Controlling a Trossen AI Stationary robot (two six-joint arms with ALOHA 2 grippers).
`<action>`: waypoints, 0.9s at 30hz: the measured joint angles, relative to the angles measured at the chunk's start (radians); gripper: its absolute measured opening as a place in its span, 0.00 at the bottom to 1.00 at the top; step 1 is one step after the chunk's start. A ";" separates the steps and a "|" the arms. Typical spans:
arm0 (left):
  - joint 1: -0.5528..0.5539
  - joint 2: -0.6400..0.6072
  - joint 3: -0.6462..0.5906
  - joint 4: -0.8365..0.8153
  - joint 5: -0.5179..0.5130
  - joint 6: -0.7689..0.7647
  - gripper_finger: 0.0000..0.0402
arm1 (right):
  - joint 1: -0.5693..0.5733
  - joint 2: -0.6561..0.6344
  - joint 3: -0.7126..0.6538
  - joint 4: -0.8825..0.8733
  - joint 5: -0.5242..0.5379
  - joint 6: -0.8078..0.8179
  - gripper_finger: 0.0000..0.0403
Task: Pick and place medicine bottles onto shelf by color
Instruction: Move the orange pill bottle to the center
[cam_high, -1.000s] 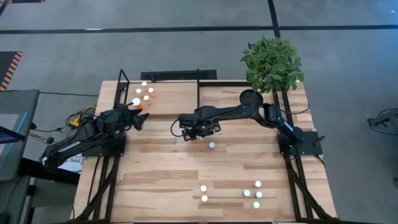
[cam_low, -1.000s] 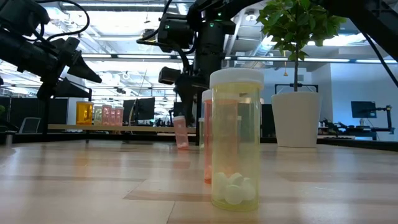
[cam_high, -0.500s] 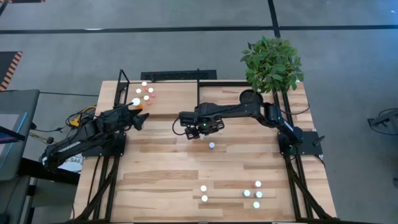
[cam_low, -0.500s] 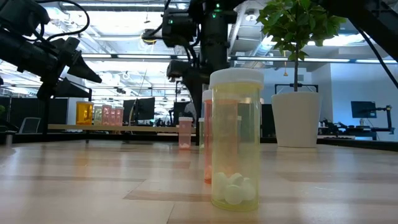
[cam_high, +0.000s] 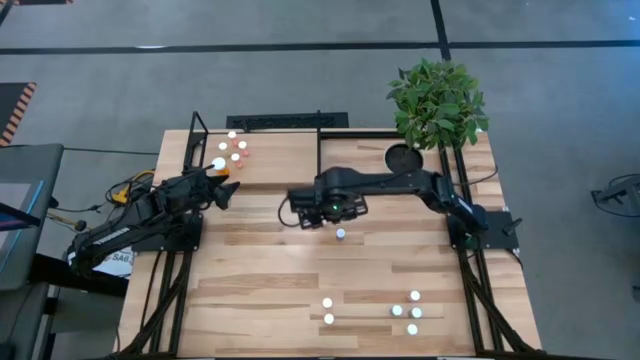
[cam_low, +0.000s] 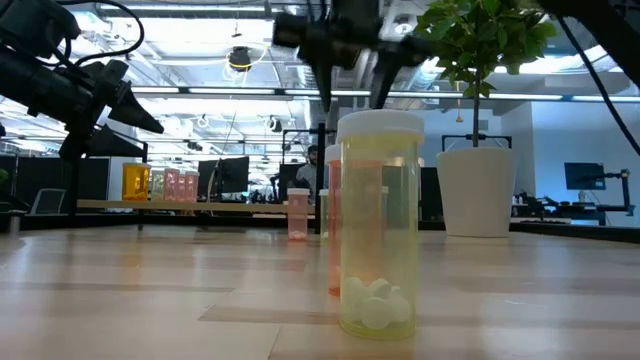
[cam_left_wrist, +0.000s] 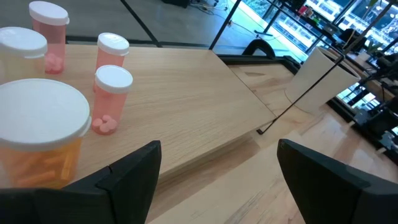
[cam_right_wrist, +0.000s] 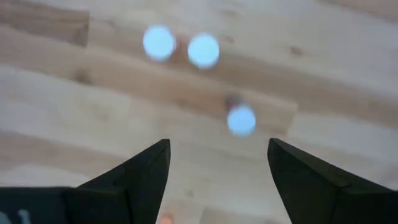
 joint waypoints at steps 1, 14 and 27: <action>0.000 0.000 0.000 0.000 0.000 0.000 0.77 | 0.017 -0.007 0.002 -0.002 0.000 0.032 0.72; 0.000 0.000 0.000 0.000 0.000 0.000 0.77 | 0.218 -0.016 -0.004 0.000 0.001 0.365 0.72; 0.000 0.000 0.000 0.000 0.000 0.000 0.77 | 0.421 -0.003 -0.005 0.051 -0.065 0.521 0.72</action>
